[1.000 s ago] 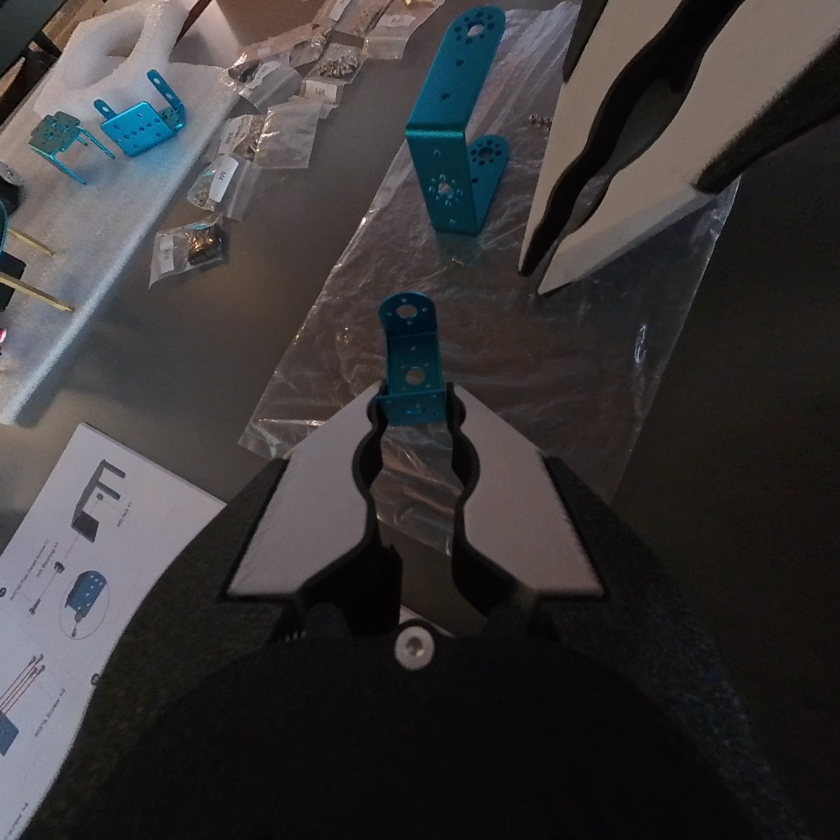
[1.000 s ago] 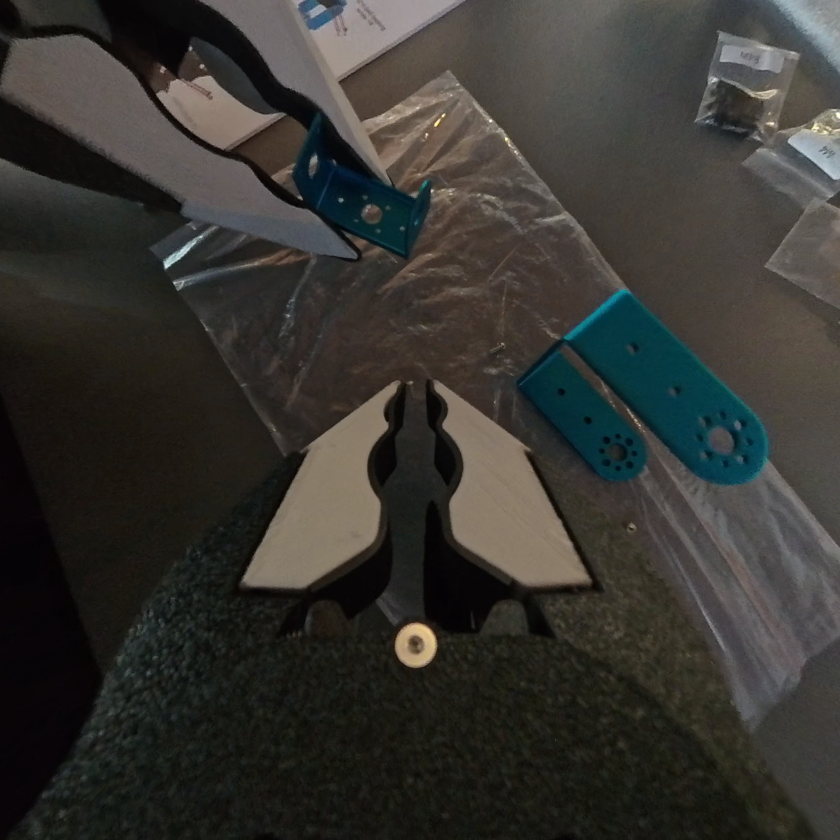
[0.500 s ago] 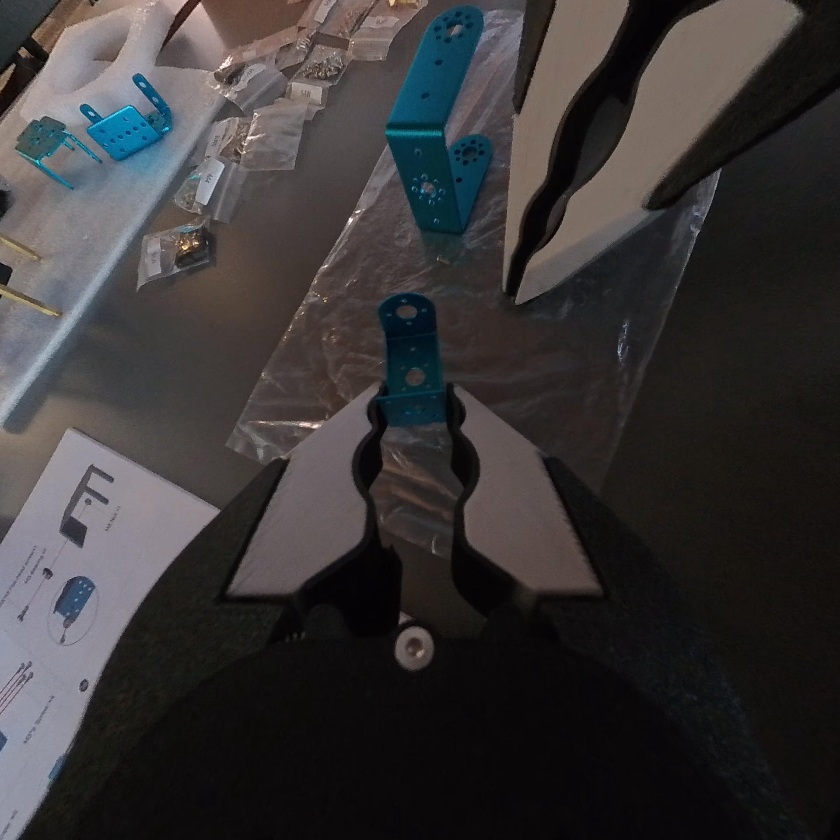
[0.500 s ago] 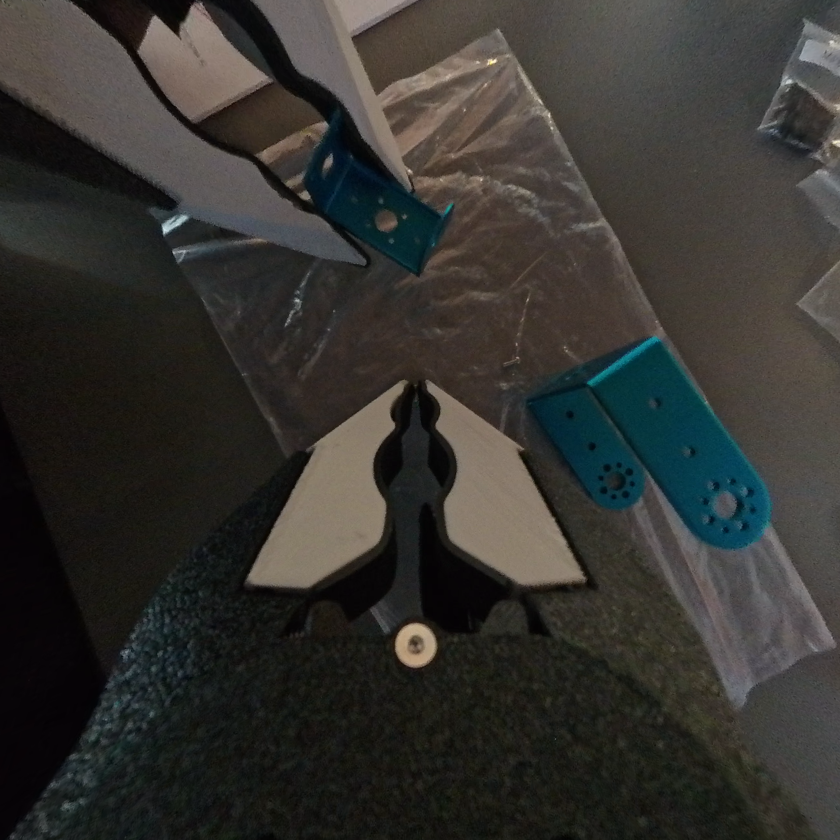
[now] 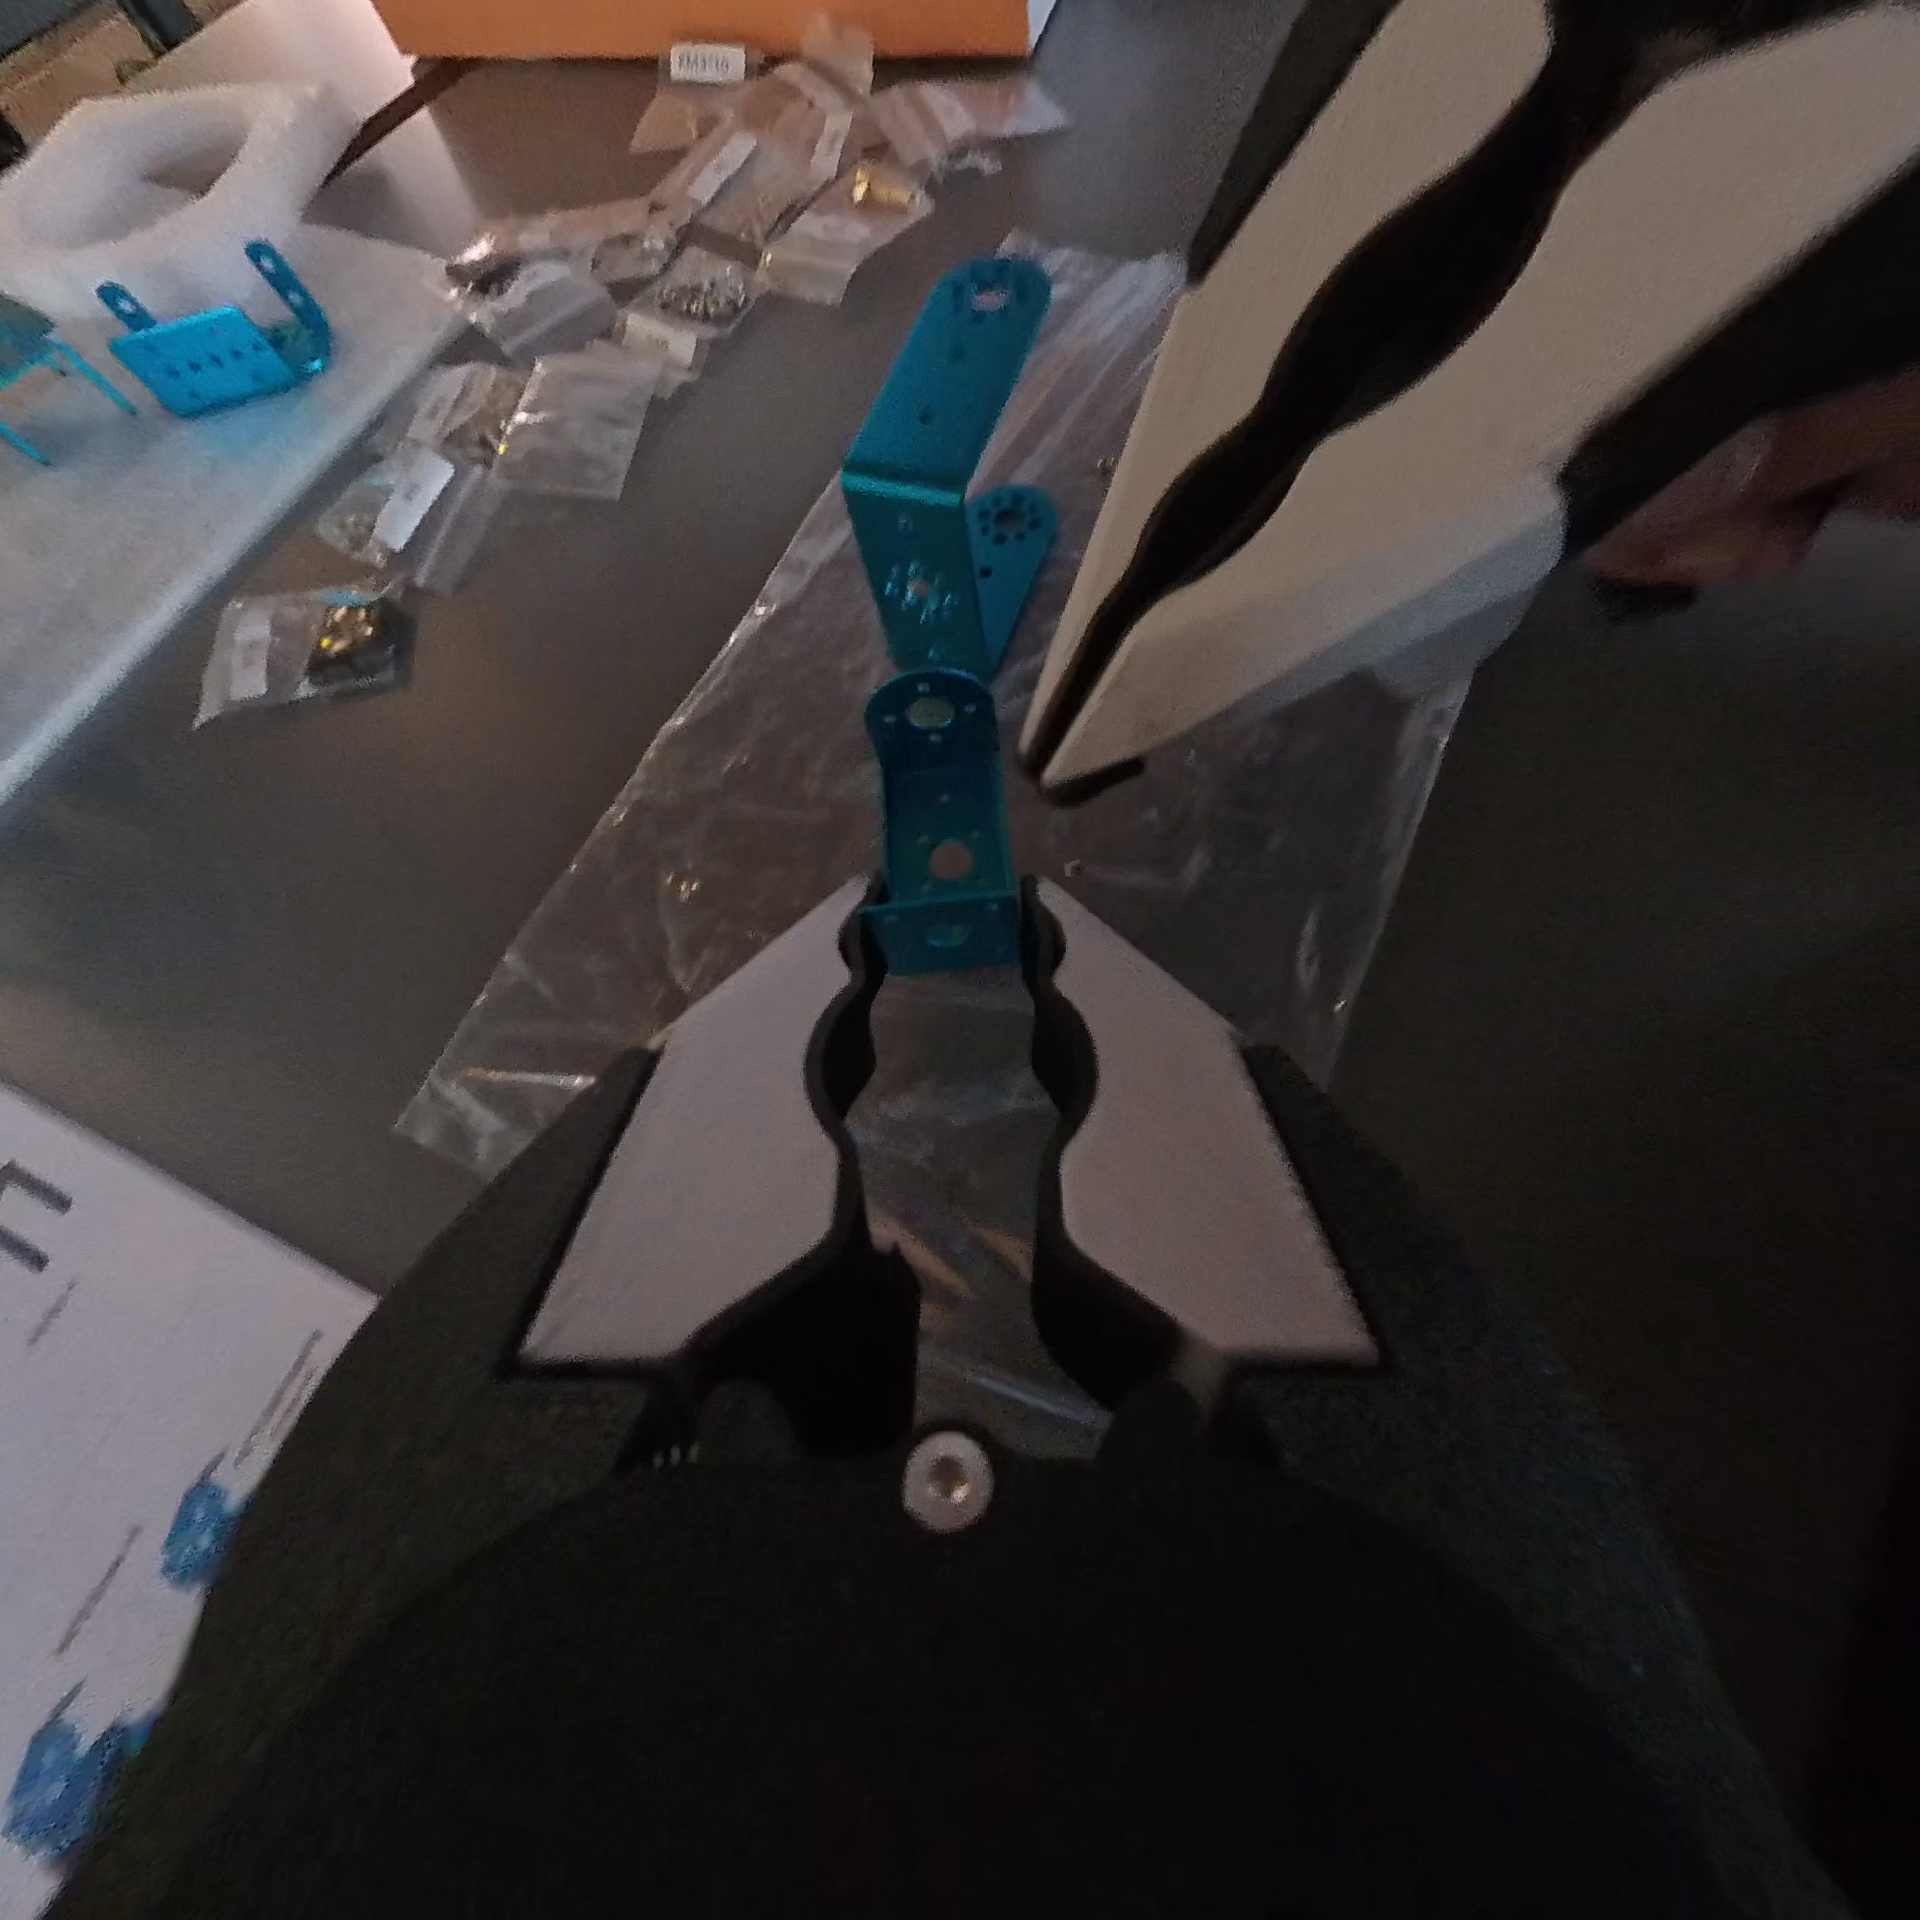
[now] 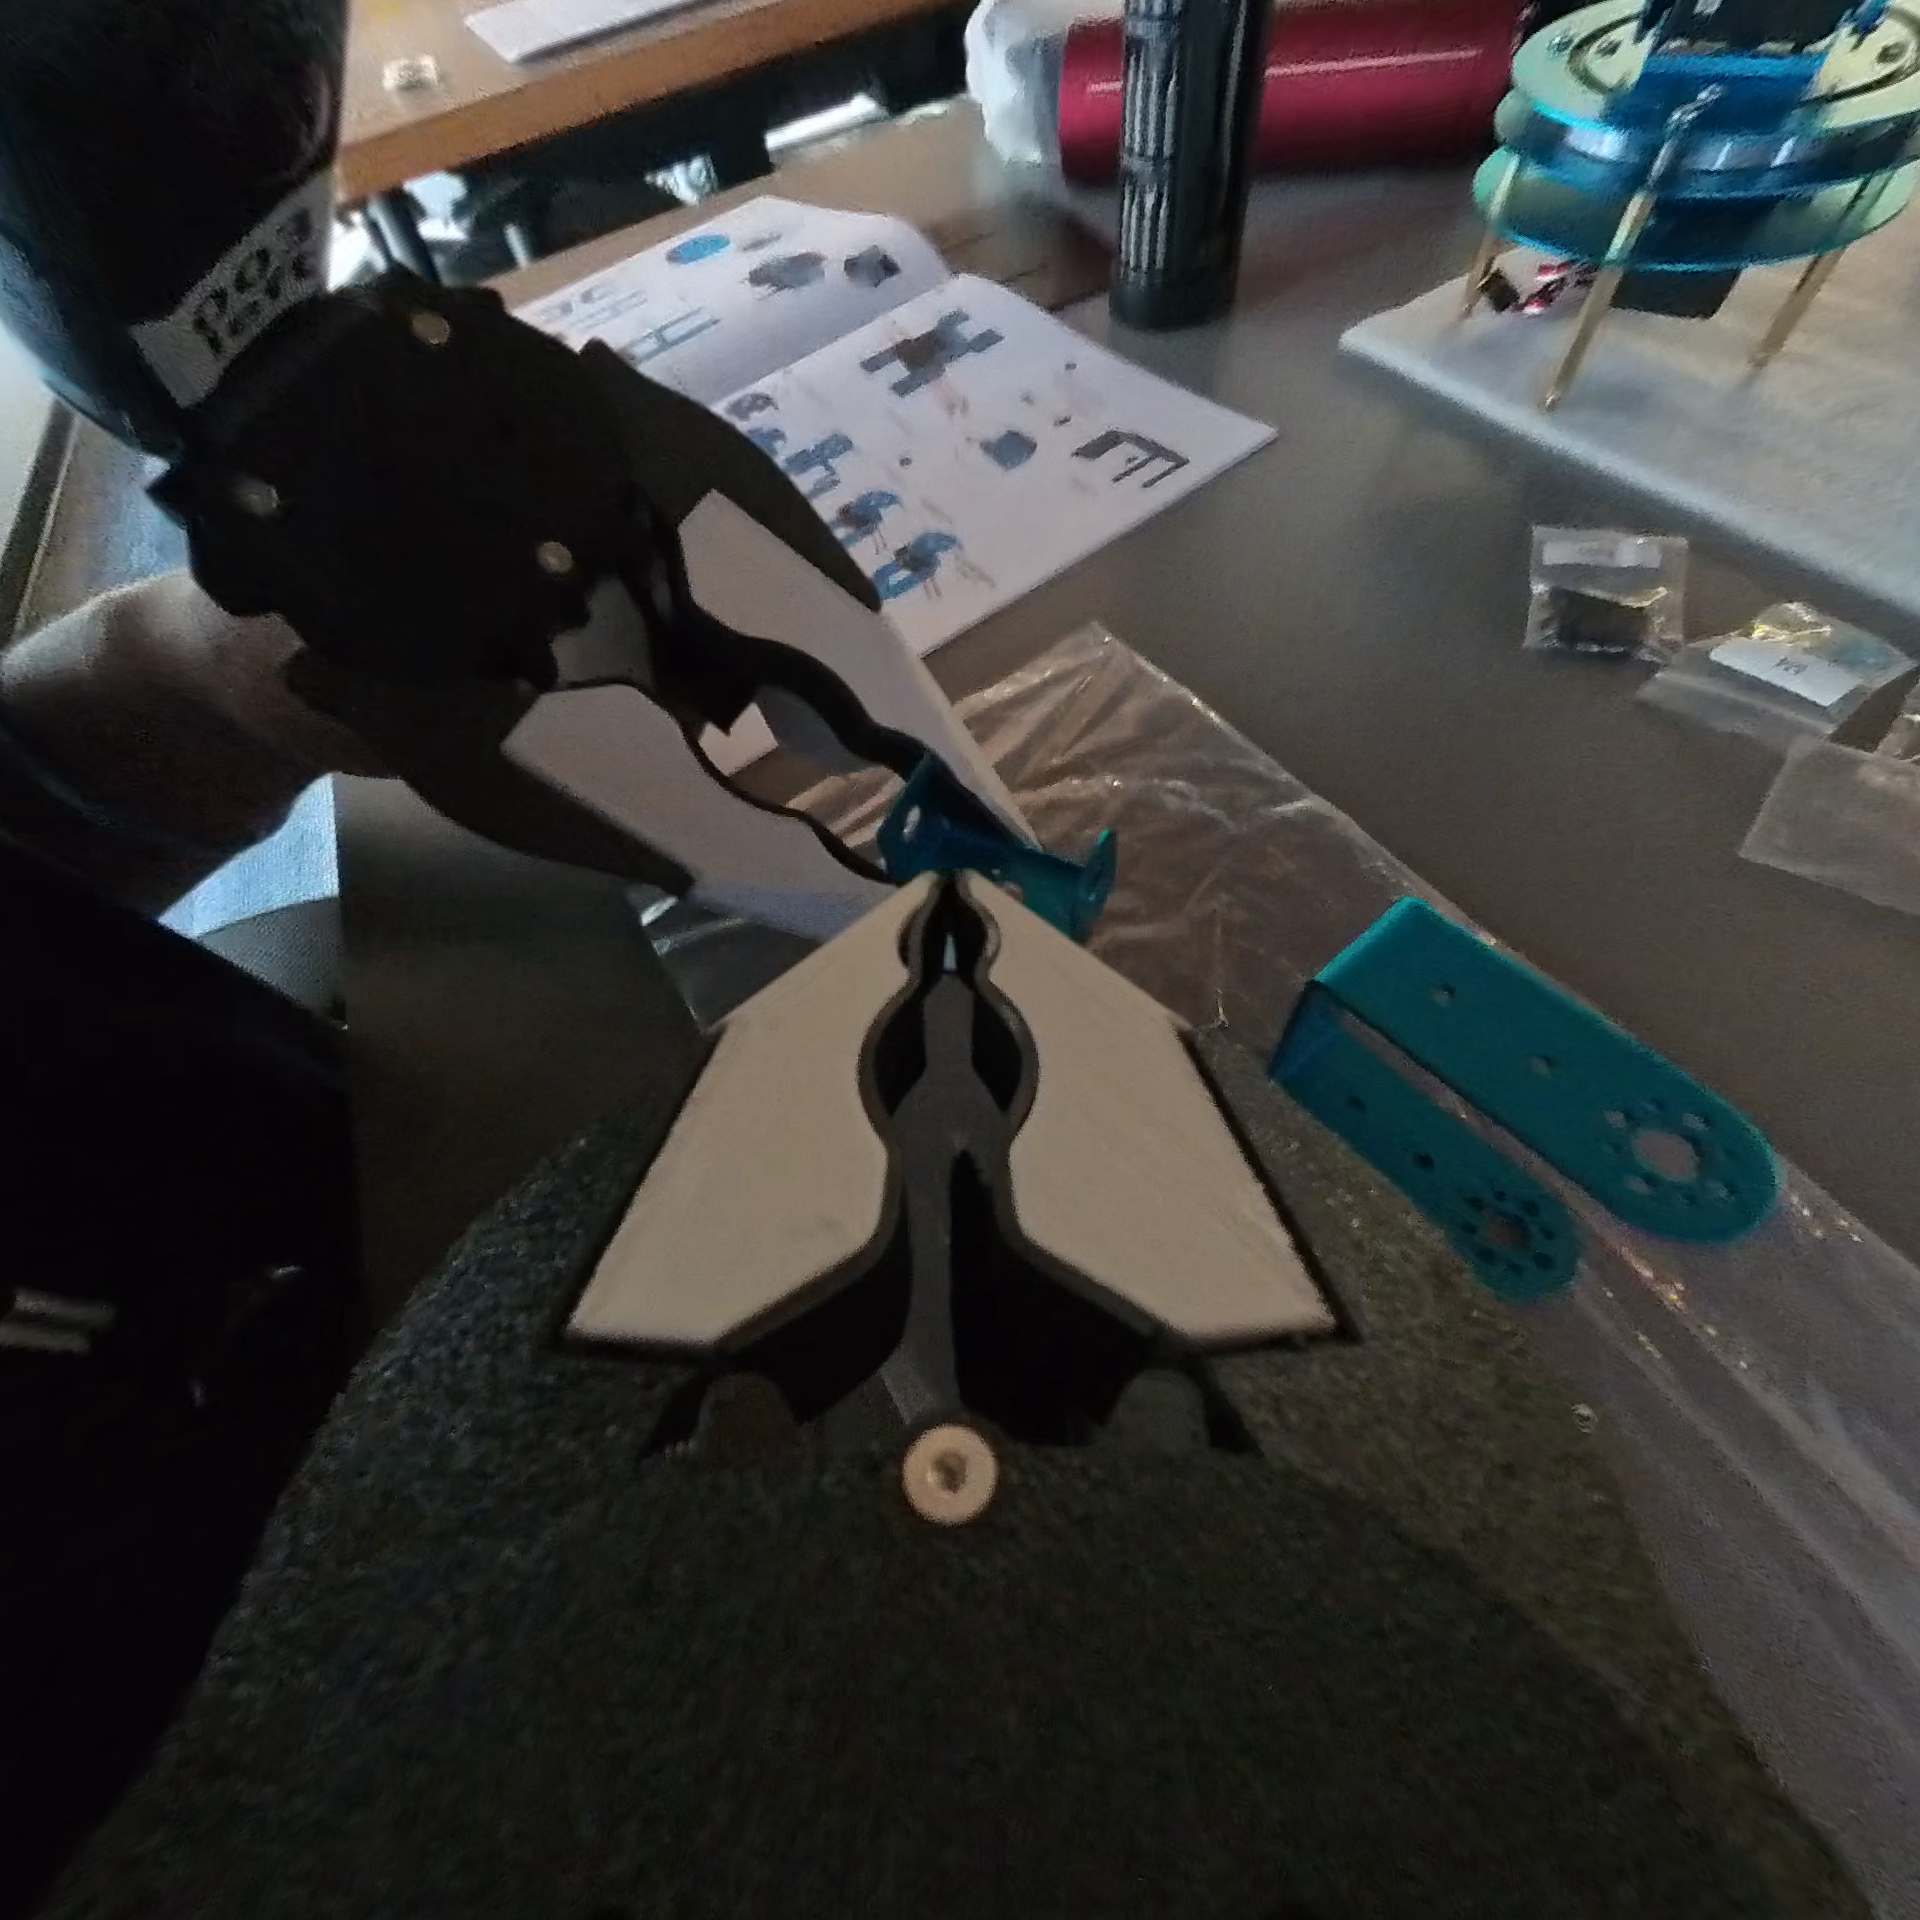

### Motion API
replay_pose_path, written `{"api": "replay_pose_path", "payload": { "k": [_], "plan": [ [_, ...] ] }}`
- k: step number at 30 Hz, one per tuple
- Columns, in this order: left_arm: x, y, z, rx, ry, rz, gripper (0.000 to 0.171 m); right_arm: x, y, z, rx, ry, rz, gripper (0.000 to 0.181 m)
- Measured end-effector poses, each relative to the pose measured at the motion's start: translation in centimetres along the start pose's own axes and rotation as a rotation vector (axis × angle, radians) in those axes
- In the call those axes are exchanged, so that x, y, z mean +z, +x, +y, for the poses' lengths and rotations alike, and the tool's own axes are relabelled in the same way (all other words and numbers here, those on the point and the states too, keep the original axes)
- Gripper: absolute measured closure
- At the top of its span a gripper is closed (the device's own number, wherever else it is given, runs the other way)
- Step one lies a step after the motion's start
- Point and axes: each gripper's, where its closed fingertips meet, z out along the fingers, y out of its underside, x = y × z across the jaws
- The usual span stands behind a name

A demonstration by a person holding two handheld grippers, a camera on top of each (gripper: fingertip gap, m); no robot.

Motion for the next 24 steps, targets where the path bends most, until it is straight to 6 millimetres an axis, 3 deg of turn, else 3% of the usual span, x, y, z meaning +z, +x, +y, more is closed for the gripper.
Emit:
{"api": "replay_pose_path", "payload": {
  "k": [5, 12, 18, 20, 24],
  "plan": [
    [-0.1, 1.3, -1.9, 0.019, 0.061, 0.044, 0.148, 0.2, 0.4, 0.0, -0.069, 0.005, 0.095, 0.181],
    [0.1, 0.8, -1.3, 0.062, 0.017, 0.000, 0.147, -0.9, 1.1, 0.2, -0.114, -0.005, 0.148, 0.181],
    [-1.3, -3.1, 1.4, 0.040, -0.056, -0.119, 0.147, -4.7, 5.0, 2.2, -0.103, -0.123, 0.257, 0.176],
    [-1.7, -3.8, 1.7, 0.020, -0.058, -0.126, 0.147, -6.3, 6.1, 3.7, -0.074, -0.204, 0.254, 0.170],
    [-1.7, -3.5, 1.0, 0.030, -0.041, -0.113, 0.147, -12.2, 11.0, 6.8, -0.012, -0.311, 0.382, 0.165]
  ]
}}
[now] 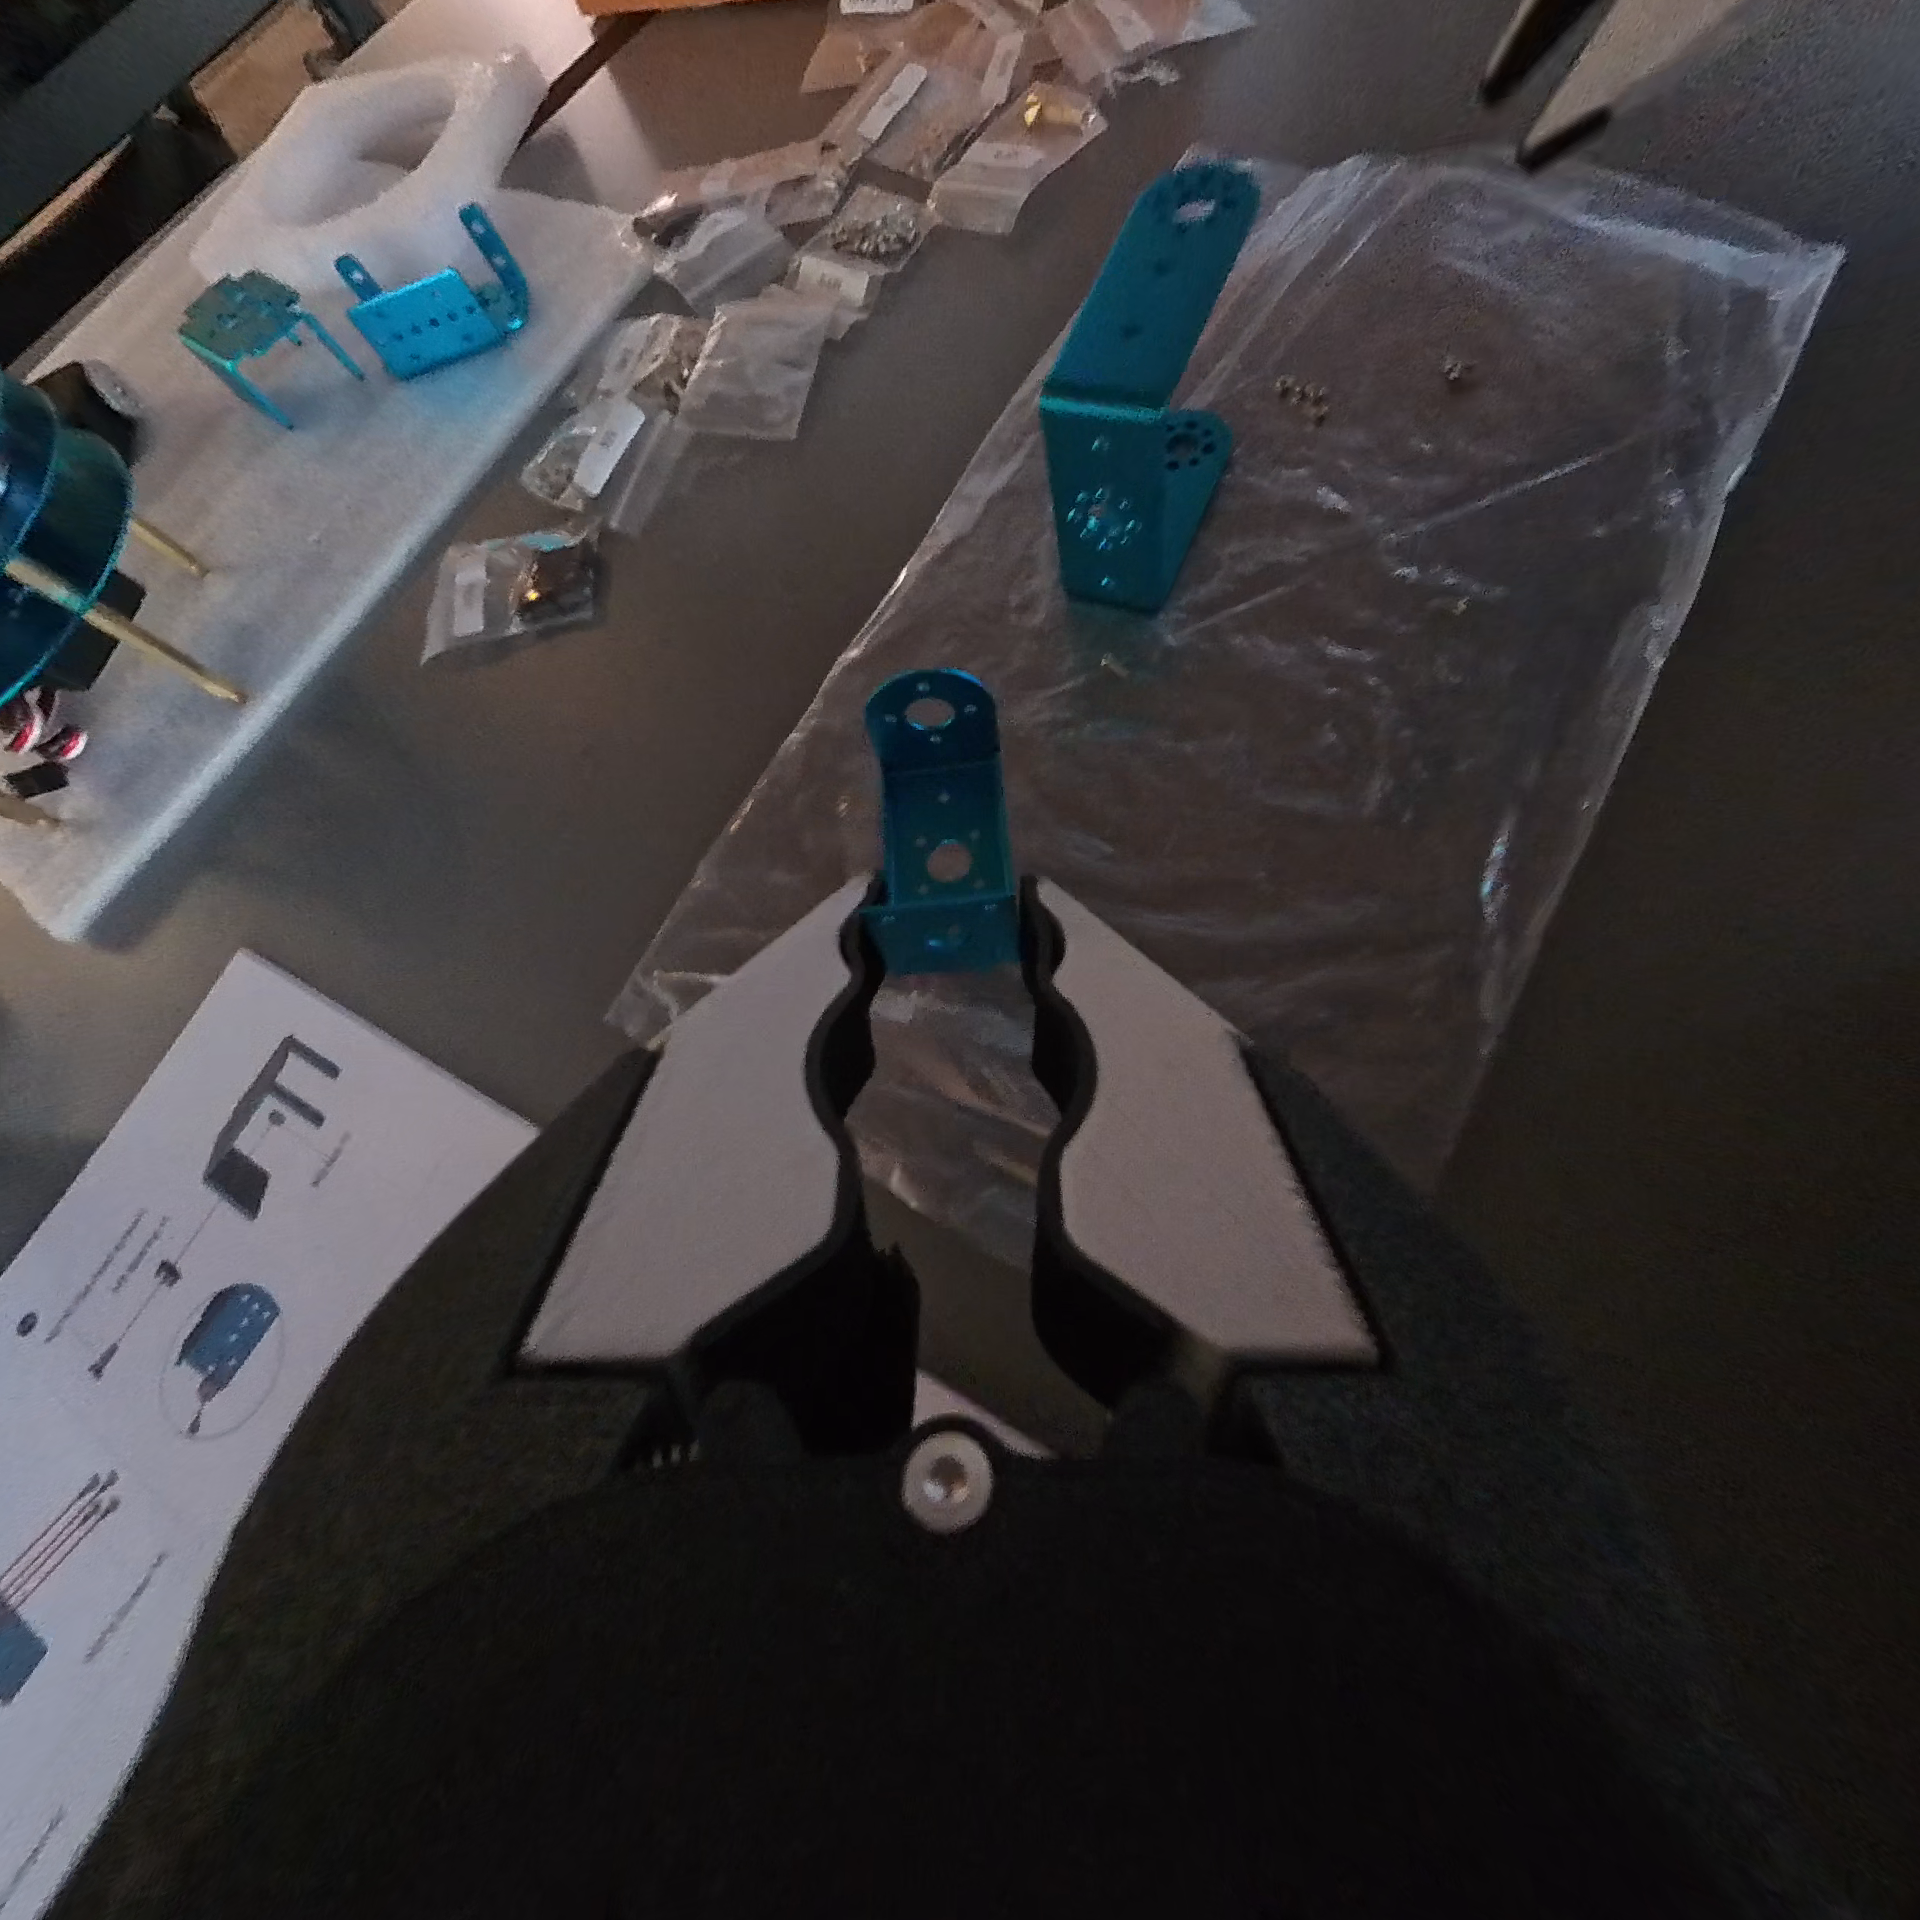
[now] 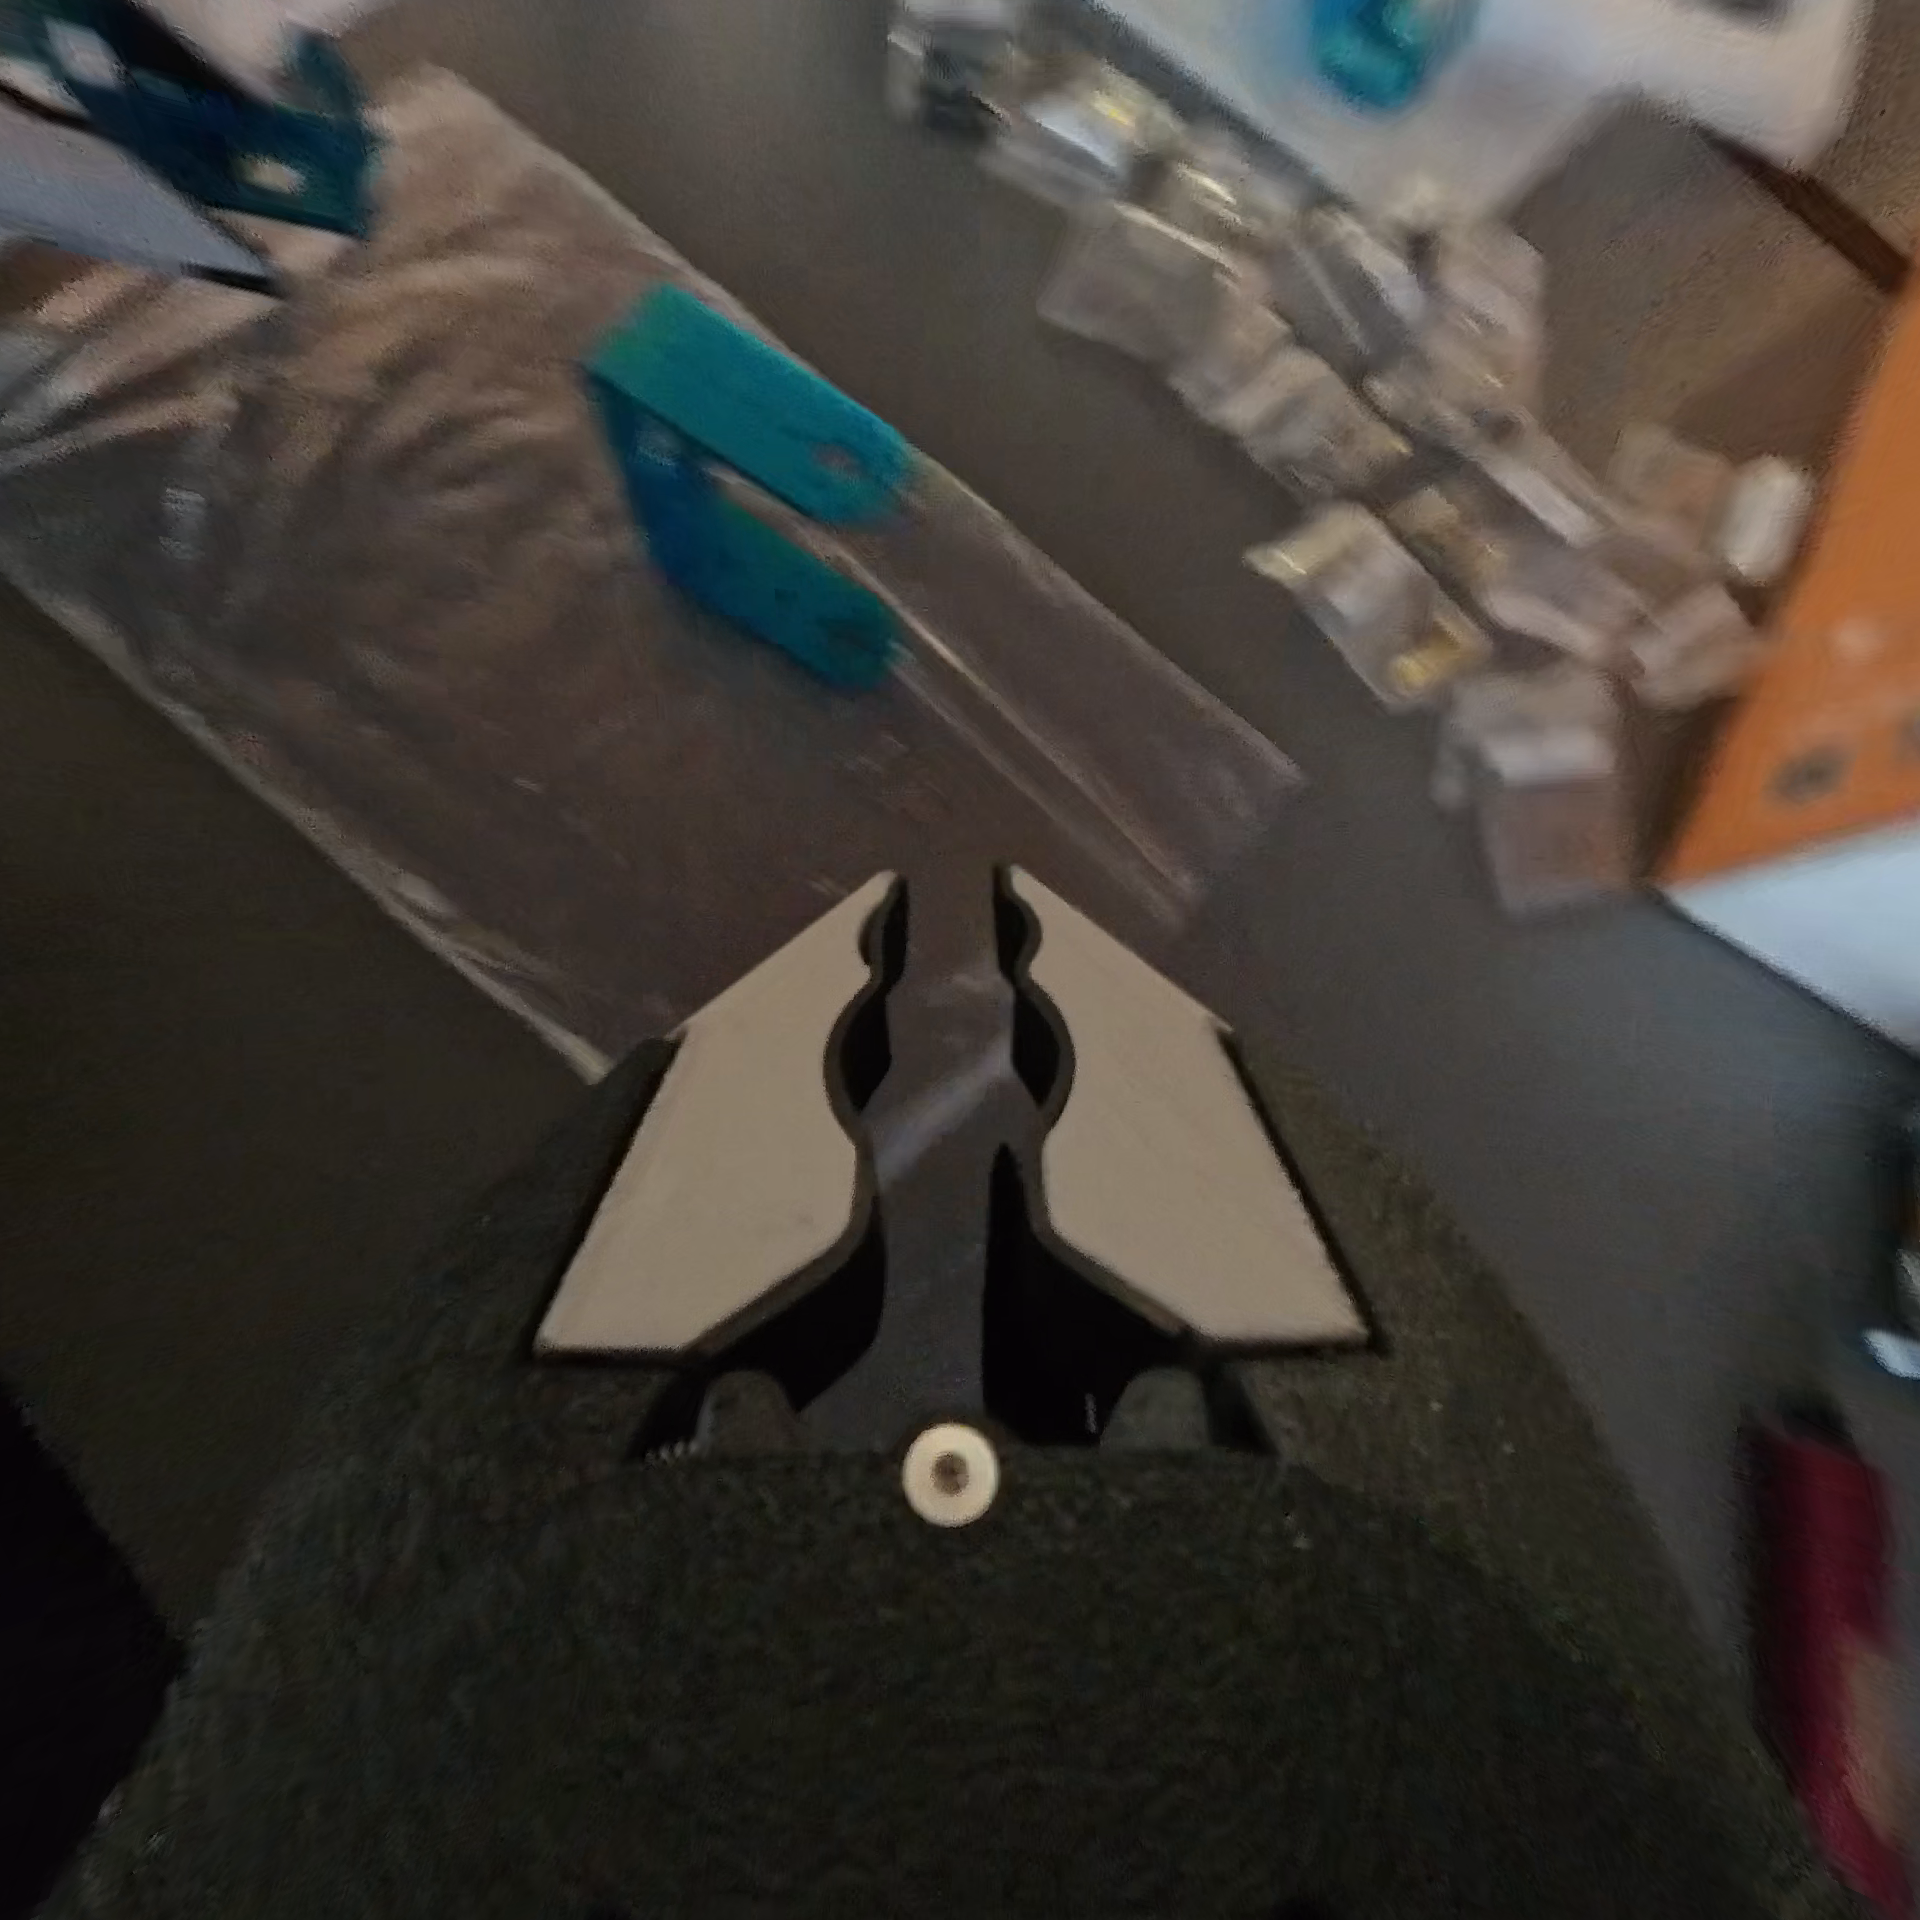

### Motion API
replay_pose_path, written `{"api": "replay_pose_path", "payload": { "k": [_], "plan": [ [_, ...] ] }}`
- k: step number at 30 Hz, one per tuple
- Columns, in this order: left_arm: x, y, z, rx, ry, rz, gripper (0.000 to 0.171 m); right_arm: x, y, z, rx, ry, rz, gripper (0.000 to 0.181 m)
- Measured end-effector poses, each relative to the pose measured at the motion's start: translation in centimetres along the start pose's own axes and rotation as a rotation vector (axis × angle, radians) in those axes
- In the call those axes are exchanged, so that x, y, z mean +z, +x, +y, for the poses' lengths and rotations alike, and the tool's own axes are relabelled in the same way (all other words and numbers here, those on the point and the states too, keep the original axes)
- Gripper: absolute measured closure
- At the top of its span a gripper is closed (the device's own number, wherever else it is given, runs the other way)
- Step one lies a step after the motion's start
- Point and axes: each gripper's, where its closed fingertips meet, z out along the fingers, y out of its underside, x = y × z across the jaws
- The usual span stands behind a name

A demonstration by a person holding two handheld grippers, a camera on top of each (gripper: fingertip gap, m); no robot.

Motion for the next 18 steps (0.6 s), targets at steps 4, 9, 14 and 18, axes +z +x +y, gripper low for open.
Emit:
{"api": "replay_pose_path", "payload": {
  "k": [4, 9, 14, 18],
  "plan": [
    [0.7, 1.7, -1.3, 0.012, 0.036, 0.065, 0.147, -4.5, 9.0, 5.0, 0.176, -0.010, 0.226, 0.151],
    [1.7, 3.0, -2.2, 0.061, 0.034, 0.092, 0.147, -8.6, 16.7, 12.0, 0.297, -0.020, 0.413, 0.139],
    [2.2, 3.8, -3.1, 0.056, 0.032, 0.098, 0.147, -11.0, 18.2, 15.3, 0.256, 0.007, 0.395, 0.139],
    [2.6, 4.4, -3.2, 0.056, 0.013, 0.091, 0.147, -11.3, 18.0, 16.8, 0.275, -0.016, 0.334, 0.140]
  ]
}}
